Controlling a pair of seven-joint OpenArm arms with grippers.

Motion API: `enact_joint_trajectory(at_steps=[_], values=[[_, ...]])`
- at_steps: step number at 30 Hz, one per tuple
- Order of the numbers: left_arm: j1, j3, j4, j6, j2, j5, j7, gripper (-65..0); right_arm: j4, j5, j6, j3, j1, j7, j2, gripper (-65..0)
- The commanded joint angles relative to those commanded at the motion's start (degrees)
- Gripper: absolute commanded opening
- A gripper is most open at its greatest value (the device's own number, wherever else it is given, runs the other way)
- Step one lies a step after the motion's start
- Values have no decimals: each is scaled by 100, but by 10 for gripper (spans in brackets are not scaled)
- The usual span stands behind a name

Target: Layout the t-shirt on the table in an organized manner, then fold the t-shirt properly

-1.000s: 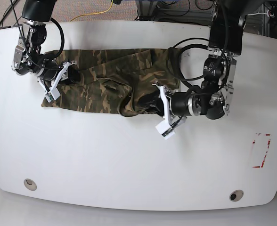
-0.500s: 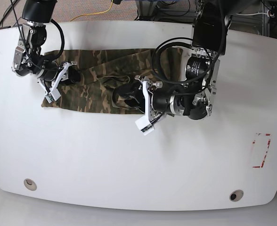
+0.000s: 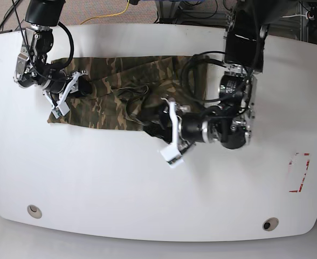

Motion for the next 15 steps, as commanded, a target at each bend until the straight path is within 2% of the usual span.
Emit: enact_joint_trajectory(at_steps=[4,9,13,15], values=[[-70,-396,-18,0,-290,26,-9,-393,0,0,0,0,-9,0,0,-461],[26,-677,-53,9,-642,53,-308,-299,0,0,0,0,0,0,0,-461],[220,-651,-79,26,-941,123,-800,-329,0,0,0,0,0,0,0,-461],[237,-633,-193,26,-976,440,-985,-360,0,0,0,0,0,0,-44,-461]])
